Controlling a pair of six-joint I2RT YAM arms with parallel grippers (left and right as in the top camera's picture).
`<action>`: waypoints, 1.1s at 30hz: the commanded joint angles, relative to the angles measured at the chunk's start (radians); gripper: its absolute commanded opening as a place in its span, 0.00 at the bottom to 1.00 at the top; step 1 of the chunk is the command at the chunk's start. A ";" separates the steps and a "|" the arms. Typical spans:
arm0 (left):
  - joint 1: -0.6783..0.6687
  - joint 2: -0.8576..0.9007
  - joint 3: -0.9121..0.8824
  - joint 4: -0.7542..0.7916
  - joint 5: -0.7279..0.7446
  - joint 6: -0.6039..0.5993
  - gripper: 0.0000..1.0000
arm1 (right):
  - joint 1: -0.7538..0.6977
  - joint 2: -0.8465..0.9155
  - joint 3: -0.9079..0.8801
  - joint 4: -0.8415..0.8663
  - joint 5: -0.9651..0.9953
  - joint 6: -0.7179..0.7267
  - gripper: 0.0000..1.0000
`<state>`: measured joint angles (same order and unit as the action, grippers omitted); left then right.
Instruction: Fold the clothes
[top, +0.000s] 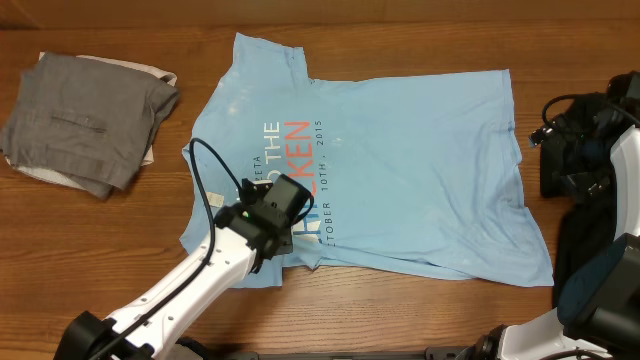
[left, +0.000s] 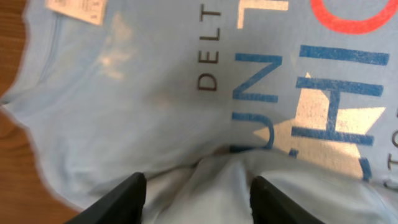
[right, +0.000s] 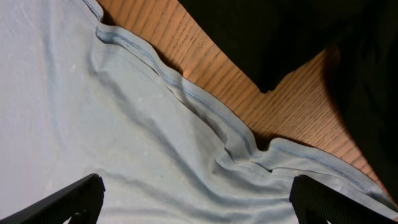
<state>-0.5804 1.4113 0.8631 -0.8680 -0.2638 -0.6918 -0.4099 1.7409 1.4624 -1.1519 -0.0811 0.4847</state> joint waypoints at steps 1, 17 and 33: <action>0.002 0.002 0.156 -0.116 0.020 0.061 0.60 | 0.005 -0.009 0.018 0.003 -0.003 -0.006 1.00; -0.229 0.064 0.016 -0.151 0.207 -0.138 0.64 | 0.005 -0.009 0.018 0.003 -0.003 -0.006 1.00; -0.232 0.235 -0.031 -0.048 0.105 -0.154 0.56 | 0.005 -0.009 0.018 0.003 -0.003 -0.006 1.00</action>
<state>-0.8104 1.6180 0.8375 -0.9161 -0.1101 -0.8322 -0.4099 1.7405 1.4624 -1.1522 -0.0811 0.4847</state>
